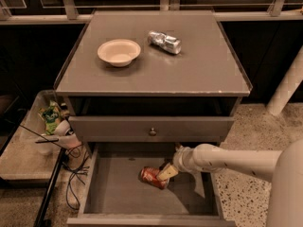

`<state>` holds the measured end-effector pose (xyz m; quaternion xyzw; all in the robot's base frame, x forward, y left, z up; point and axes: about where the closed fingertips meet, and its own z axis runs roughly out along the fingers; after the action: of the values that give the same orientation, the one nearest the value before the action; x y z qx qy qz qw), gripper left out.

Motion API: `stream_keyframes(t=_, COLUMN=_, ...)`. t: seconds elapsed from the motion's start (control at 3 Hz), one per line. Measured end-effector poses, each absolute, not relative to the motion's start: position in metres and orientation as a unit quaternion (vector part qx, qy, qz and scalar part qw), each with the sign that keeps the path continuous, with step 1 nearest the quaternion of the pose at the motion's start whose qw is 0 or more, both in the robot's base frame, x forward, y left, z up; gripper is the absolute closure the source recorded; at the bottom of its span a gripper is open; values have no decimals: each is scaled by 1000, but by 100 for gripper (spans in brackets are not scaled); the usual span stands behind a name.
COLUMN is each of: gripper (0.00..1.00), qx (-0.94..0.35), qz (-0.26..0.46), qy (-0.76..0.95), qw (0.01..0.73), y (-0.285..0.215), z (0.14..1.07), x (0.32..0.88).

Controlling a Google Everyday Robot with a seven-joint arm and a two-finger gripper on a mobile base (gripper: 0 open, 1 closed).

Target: Pick coke can from middle drawer and place on counter

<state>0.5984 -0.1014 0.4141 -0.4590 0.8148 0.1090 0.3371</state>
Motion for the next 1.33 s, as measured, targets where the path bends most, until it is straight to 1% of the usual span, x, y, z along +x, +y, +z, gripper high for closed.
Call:
stream_keyframes(t=0.33, gripper=0, qx=-466, qz=108, qy=810, qw=339, y=-97, z=420, x=602)
stream_keyframes(t=0.67, gripper=0, qx=-481, qz=124, qy=808, qw=318, y=-97, z=433, x=552)
stream_keyframes(t=1.0, gripper=0, qx=-481, qz=124, qy=807, qw=318, y=-95, z=433, x=553)
stream_keyframes(t=1.33, gripper=0, qx=-494, qz=126, qy=802, qw=312, y=-70, z=427, x=552)
